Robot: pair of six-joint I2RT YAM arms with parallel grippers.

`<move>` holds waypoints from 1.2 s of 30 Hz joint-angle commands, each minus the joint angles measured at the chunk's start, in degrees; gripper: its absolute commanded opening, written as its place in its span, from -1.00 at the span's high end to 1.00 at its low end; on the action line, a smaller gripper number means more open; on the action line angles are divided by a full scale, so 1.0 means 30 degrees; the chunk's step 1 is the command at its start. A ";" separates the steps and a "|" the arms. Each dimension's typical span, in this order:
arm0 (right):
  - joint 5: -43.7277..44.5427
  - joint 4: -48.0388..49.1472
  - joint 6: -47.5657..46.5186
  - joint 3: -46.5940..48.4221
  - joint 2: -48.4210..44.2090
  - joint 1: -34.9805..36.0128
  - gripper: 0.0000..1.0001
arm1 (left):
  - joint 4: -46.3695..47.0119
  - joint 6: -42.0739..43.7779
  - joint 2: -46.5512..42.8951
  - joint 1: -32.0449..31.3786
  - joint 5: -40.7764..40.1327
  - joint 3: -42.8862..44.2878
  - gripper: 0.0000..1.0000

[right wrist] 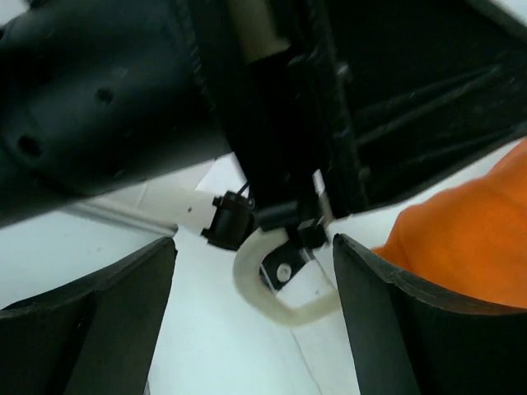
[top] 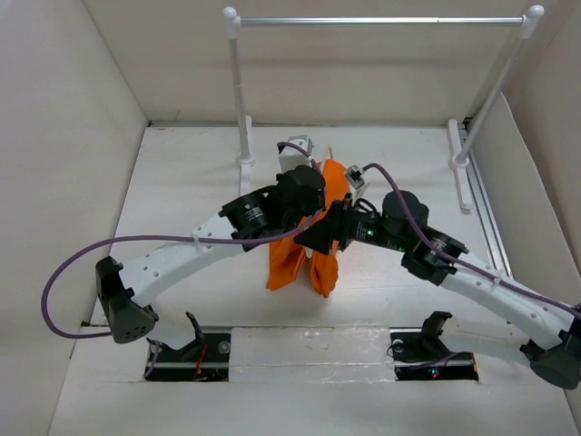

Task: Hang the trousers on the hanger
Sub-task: Place trousers on hanger

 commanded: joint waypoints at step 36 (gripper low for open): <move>0.4978 0.5509 0.1445 -0.1351 -0.1162 0.0489 1.00 | 0.2803 0.0733 -0.1772 0.1092 0.4395 0.3854 0.02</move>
